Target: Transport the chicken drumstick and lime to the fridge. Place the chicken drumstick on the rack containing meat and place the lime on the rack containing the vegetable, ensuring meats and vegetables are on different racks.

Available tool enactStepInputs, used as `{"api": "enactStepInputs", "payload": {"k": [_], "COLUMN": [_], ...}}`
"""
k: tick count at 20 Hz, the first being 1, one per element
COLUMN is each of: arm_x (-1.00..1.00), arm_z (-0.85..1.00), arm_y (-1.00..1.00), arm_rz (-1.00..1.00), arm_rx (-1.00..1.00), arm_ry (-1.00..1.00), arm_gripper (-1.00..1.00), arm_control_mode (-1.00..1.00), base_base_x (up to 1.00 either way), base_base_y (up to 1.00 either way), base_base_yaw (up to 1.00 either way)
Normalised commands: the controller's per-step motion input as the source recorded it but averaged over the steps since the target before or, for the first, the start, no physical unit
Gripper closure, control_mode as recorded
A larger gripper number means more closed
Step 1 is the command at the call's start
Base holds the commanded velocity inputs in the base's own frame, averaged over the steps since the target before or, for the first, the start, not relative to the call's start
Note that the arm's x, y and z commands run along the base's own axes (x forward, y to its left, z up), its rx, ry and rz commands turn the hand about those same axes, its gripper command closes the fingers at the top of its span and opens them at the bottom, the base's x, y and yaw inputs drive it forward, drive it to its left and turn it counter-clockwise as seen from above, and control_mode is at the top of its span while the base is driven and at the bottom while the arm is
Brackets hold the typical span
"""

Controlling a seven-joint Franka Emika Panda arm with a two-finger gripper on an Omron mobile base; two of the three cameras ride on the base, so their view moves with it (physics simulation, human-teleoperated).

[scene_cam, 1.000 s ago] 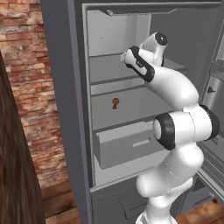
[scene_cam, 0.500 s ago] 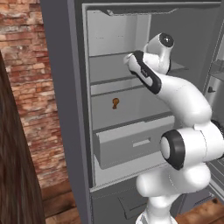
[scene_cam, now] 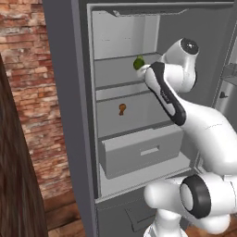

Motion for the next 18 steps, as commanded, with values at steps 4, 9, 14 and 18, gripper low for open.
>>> {"api": "enactStepInputs", "payload": {"k": [4,9,14,18], "arm_x": [-1.0,-1.0,-0.99,-0.94], "arm_z": [0.01,0.0,0.0,0.0], "arm_y": [0.0,0.0,0.0,0.0], "arm_rz": [0.0,0.0,-0.02,-0.02], "arm_rx": [-0.02,-0.04,-0.04,-0.01], "arm_ry": [0.16,0.14,0.11,0.11], "arm_gripper": [-1.0,-1.0,-1.0,-1.0], "arm_control_mode": [-1.0,-1.0,-1.0,-1.0], "base_base_x": [0.0,0.0,0.0,0.0], "base_base_y": [0.0,0.0,0.0,0.0], "base_base_yaw": [0.0,0.0,0.0,0.0]}}
